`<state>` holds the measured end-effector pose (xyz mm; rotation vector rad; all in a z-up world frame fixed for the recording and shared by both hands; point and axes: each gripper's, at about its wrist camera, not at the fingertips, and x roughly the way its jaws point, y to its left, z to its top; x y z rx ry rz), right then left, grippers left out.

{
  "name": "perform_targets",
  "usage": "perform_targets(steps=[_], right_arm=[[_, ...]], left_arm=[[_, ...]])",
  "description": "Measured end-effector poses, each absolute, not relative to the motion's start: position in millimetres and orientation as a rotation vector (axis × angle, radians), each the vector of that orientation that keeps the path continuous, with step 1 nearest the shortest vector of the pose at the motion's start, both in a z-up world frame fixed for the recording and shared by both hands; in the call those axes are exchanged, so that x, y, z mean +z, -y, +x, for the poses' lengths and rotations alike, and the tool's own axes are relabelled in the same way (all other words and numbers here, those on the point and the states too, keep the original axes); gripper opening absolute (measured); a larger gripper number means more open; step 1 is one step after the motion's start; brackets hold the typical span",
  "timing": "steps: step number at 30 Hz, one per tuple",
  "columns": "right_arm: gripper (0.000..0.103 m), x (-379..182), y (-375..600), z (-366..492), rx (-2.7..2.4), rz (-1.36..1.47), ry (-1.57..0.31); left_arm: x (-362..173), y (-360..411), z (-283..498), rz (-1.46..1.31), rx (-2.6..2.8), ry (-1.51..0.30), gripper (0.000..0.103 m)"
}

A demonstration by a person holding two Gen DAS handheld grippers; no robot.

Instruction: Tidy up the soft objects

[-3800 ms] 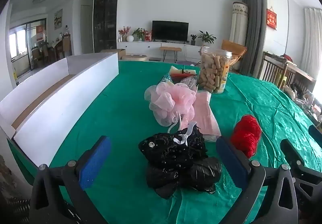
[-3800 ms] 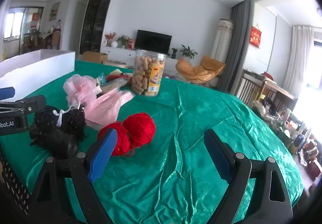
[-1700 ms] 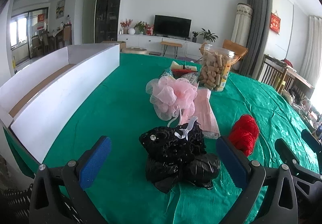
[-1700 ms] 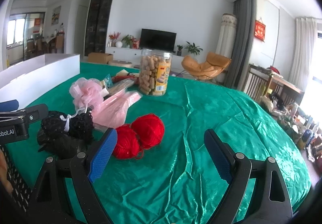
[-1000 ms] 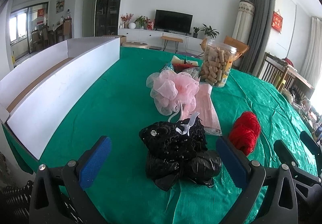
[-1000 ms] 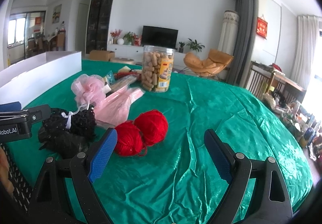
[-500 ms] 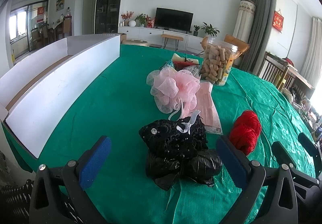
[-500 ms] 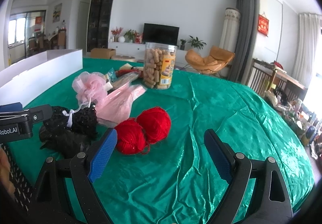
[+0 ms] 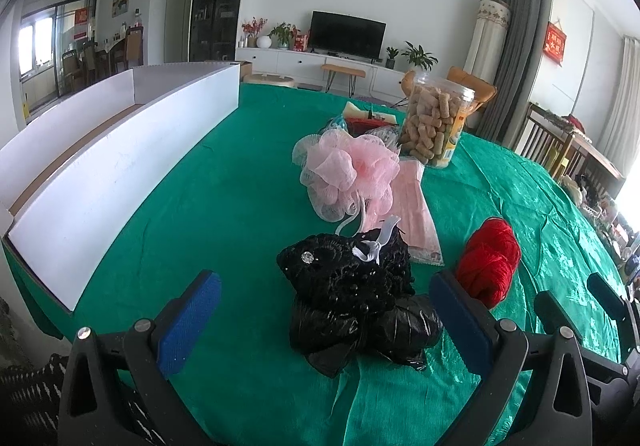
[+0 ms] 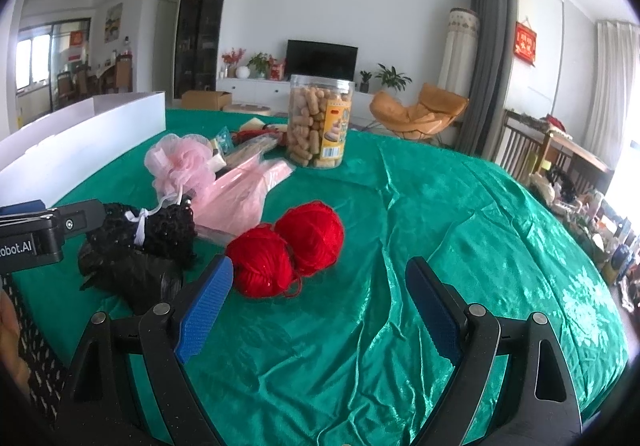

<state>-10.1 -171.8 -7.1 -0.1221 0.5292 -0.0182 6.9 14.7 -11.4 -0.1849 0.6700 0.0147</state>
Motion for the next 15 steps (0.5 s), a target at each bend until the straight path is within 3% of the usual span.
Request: perform_targets(steps=[15], right_arm=[[0.090, -10.3, 170.6, -10.6, -0.012, -0.120, -0.546]], left_arm=[[-12.3, -15.0, 6.8, -0.188, 0.015, -0.673, 0.103]])
